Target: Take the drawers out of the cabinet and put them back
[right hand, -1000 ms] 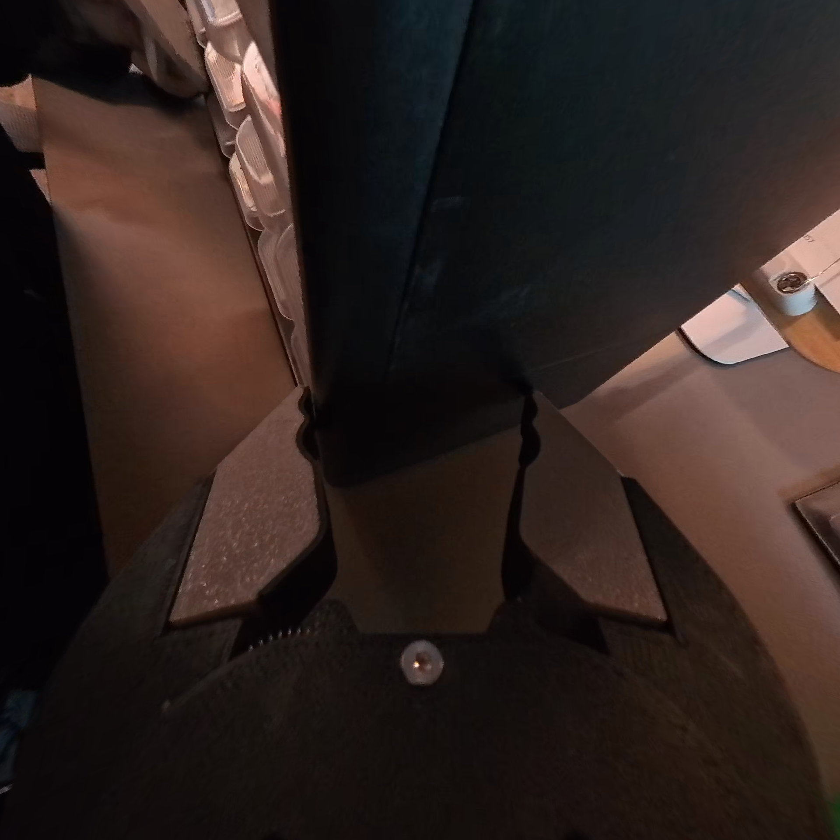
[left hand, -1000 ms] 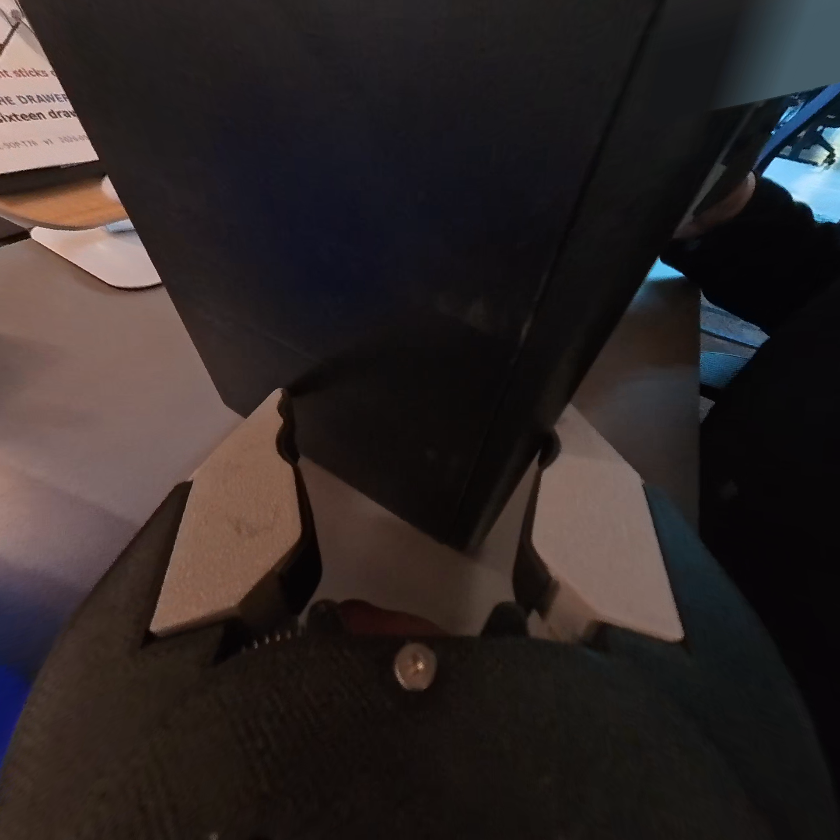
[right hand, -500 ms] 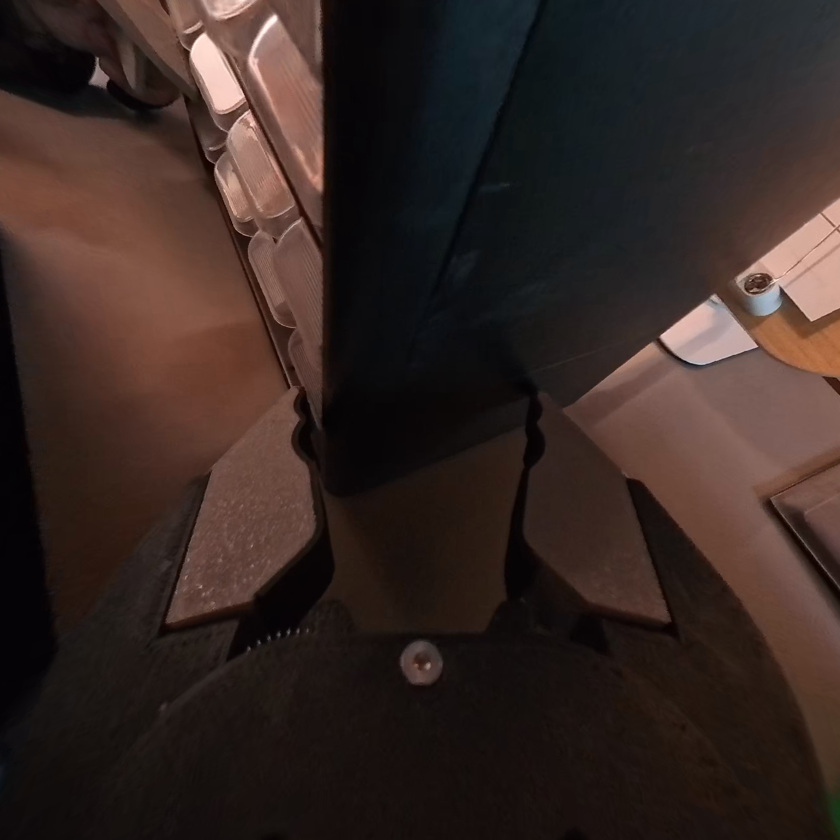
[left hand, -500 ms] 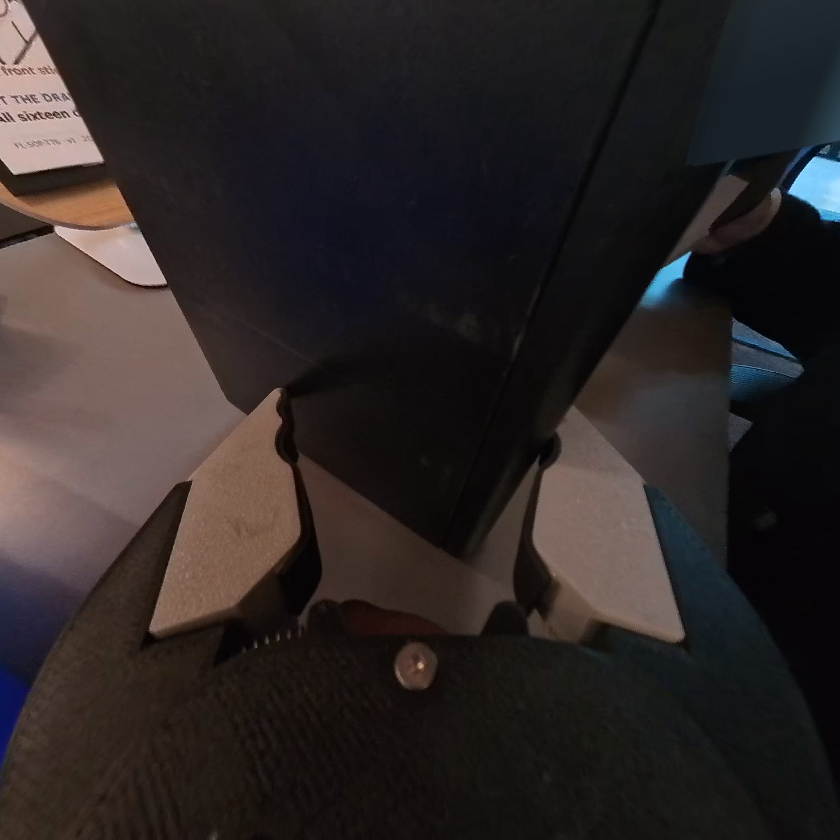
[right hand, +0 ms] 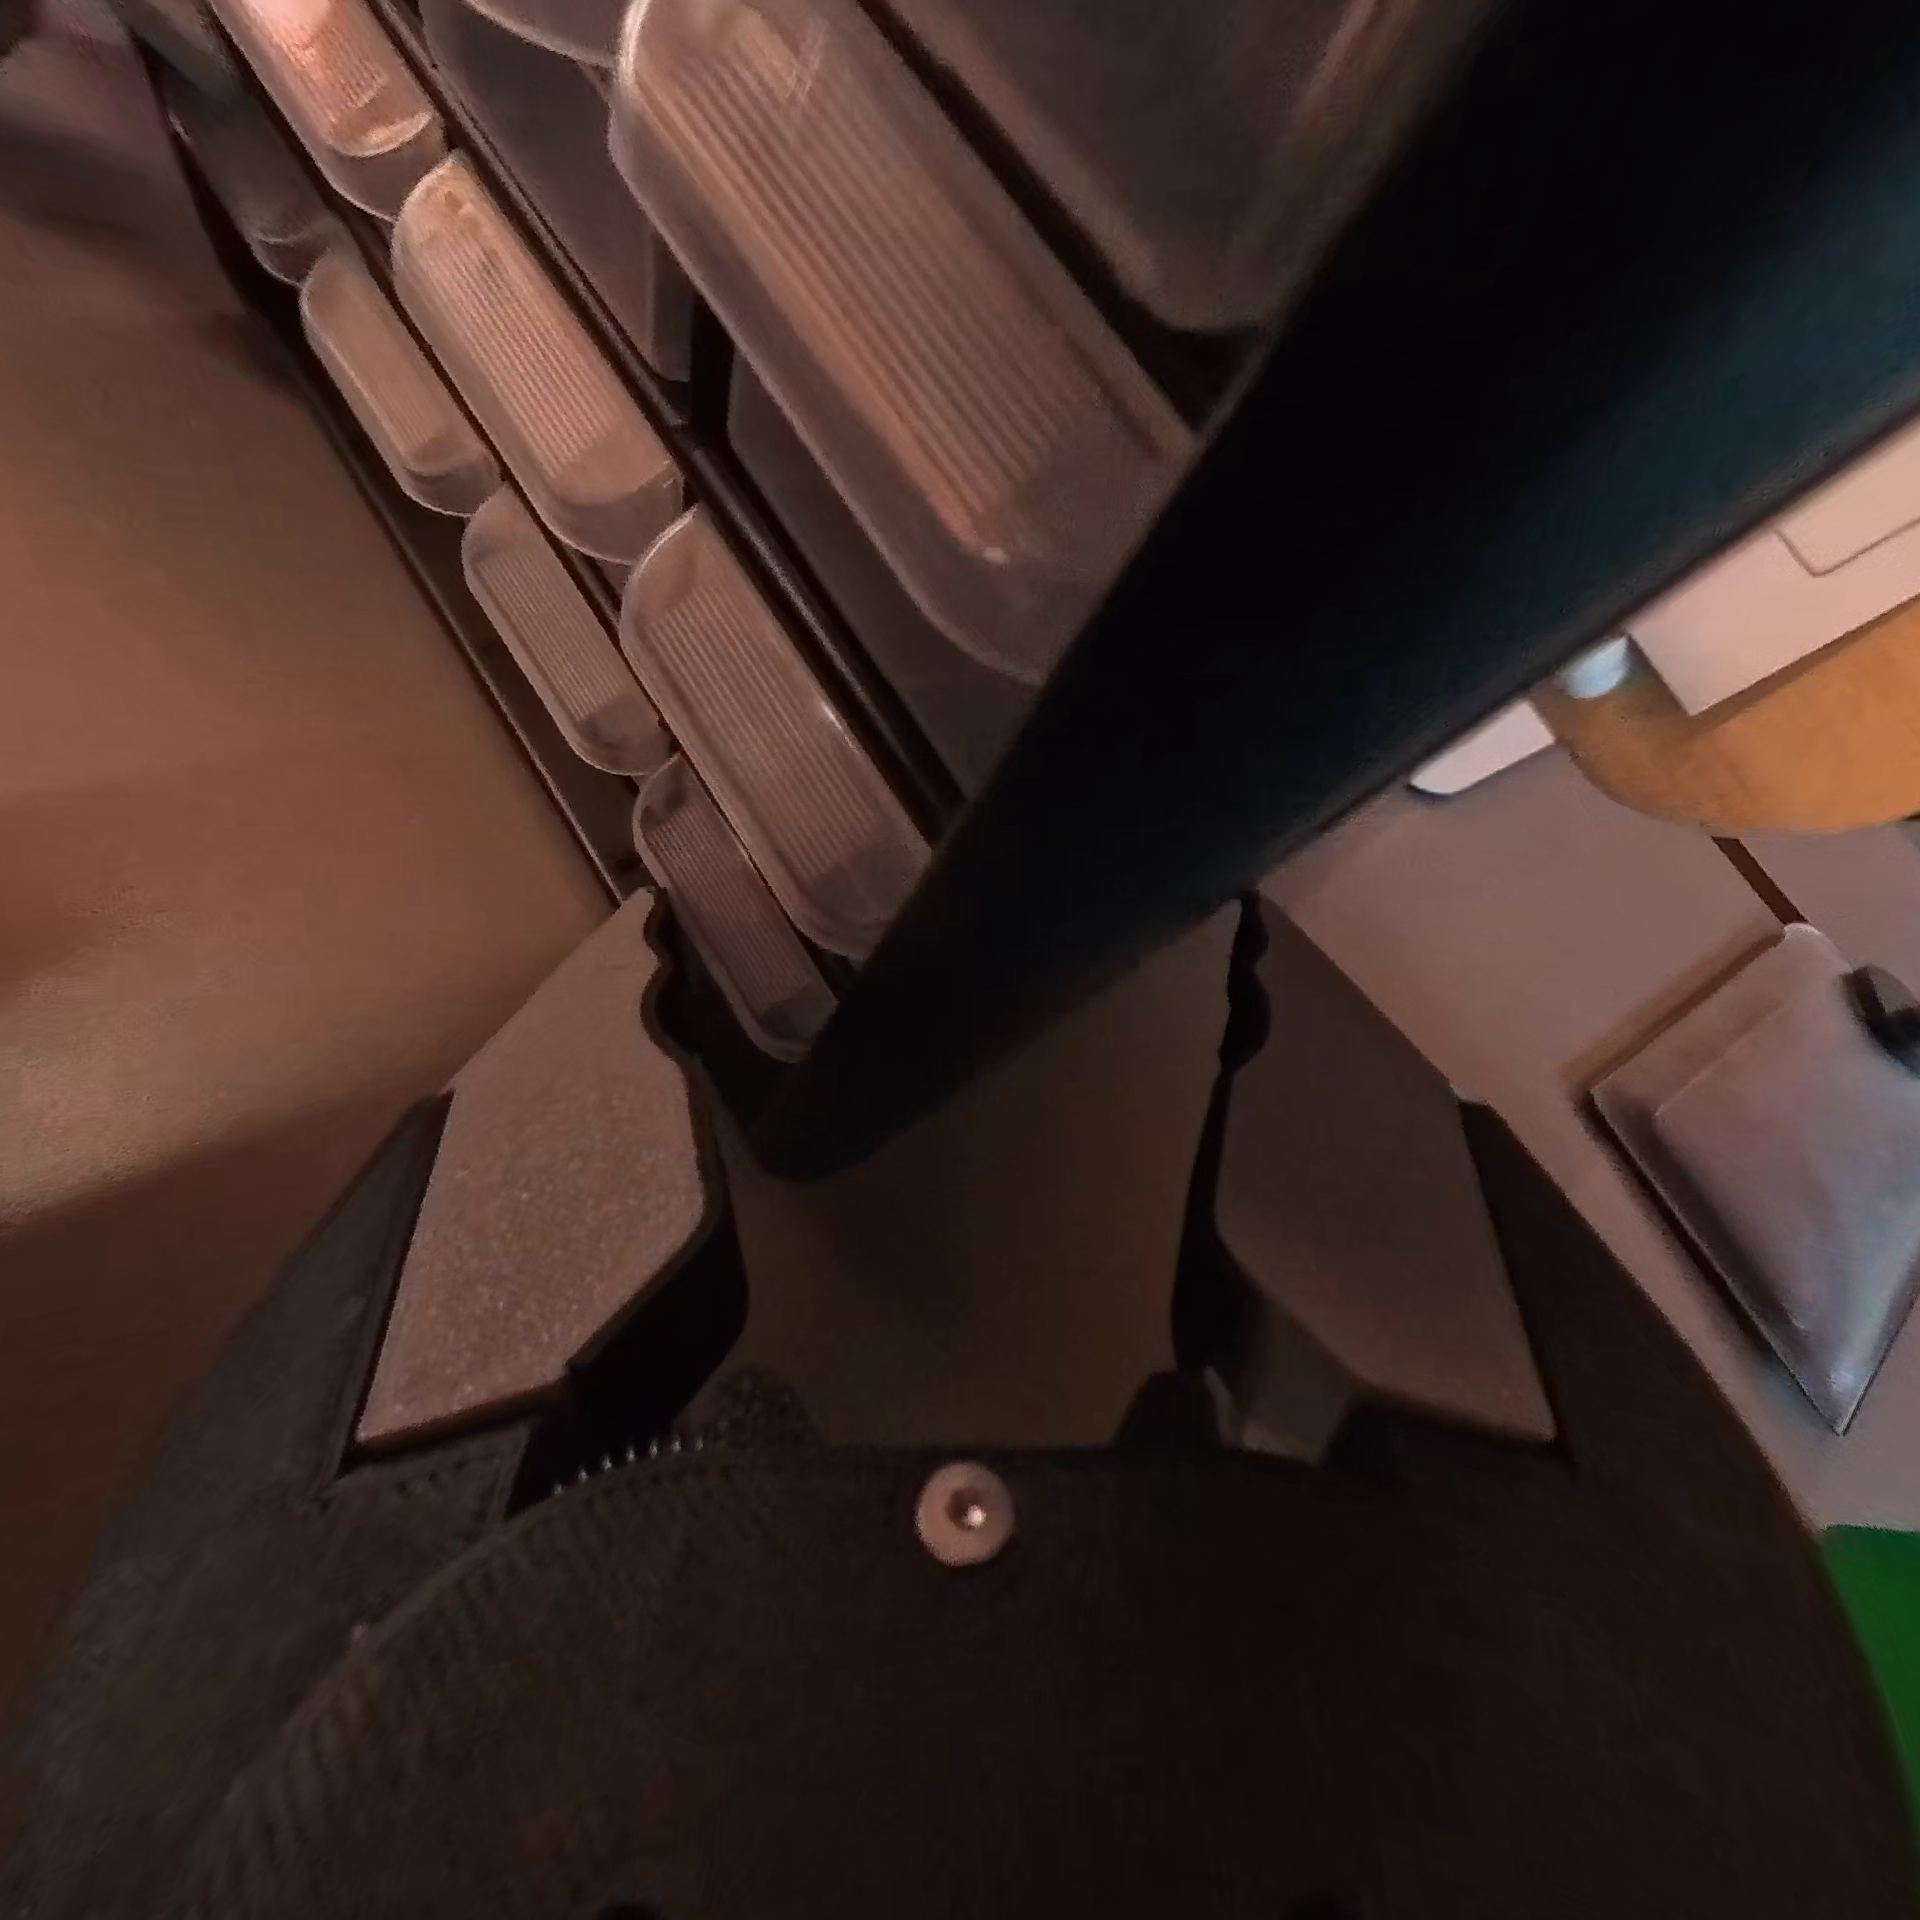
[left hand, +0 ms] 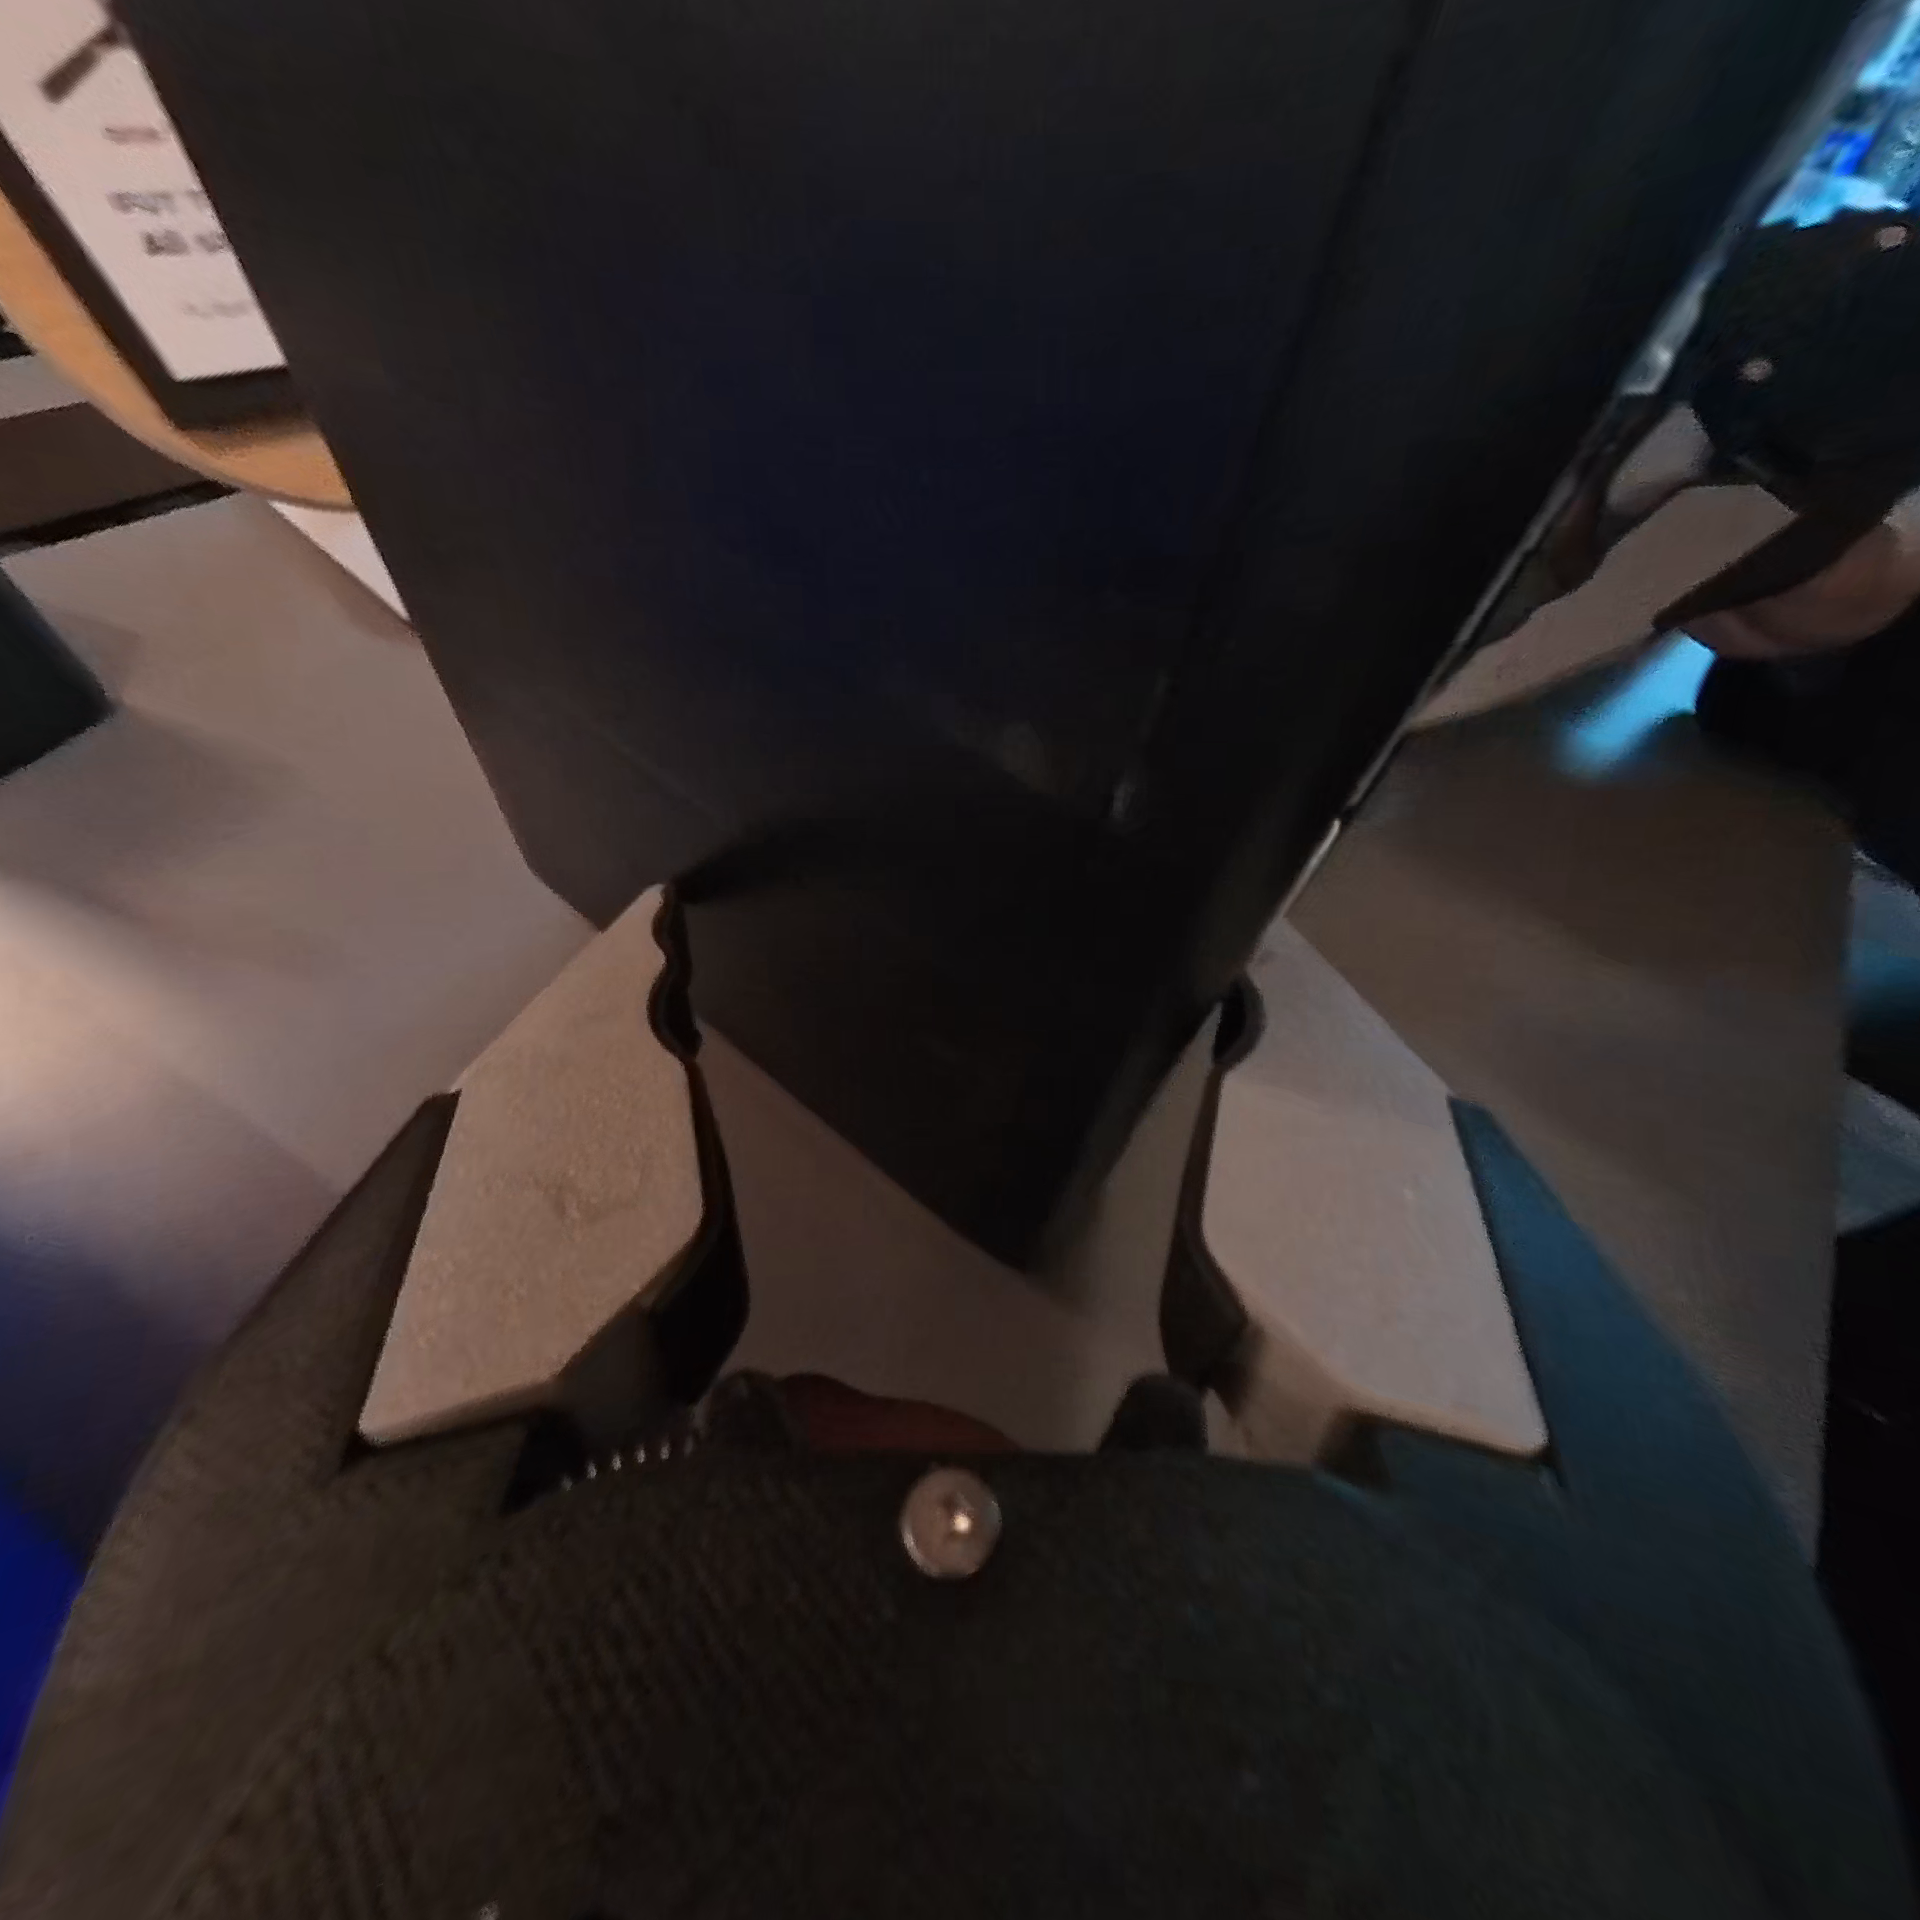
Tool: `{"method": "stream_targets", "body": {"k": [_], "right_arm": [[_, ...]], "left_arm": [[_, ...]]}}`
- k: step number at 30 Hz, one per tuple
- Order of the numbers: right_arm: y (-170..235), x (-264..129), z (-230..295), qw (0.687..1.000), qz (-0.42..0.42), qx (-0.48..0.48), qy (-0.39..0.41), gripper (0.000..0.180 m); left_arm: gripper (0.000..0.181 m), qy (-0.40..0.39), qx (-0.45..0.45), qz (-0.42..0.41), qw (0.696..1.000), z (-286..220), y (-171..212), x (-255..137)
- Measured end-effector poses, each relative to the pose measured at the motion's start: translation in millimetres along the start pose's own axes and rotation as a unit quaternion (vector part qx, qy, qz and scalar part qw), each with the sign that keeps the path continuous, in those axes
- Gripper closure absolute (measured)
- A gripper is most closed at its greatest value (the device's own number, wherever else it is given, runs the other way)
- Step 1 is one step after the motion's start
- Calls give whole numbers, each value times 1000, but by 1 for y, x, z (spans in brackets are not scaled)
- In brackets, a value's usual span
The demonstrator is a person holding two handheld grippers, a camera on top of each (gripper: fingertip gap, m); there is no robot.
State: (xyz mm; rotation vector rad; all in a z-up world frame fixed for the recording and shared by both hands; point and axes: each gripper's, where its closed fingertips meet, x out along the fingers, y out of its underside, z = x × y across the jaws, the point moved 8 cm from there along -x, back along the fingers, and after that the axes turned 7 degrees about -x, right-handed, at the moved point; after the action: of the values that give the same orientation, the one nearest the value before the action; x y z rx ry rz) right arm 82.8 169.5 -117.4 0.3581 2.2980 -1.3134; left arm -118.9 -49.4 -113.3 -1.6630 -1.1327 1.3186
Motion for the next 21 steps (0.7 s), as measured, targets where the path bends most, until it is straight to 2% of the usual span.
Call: {"method": "stream_targets", "body": {"k": [6,10,13,17,21], "right_arm": [[-4,17,-8,995,44,81,32,79],[-3,4,7,991,51,108,64,108],[3,-9,21,987,64,125,79,120],[3,-16,41,982,56,171,63,129],[-11,-17,50,972,-1,230,45,135]], "left_arm": [[111,-70,-67,-13,995,16,-4,6],[113,-73,-21,-30,997,9,0,-1],[112,-67,-18,-41,997,4,4,-7],[116,-82,7,-52,995,1,3,-9],[119,-88,10,-56,995,1,3,-10]]}}
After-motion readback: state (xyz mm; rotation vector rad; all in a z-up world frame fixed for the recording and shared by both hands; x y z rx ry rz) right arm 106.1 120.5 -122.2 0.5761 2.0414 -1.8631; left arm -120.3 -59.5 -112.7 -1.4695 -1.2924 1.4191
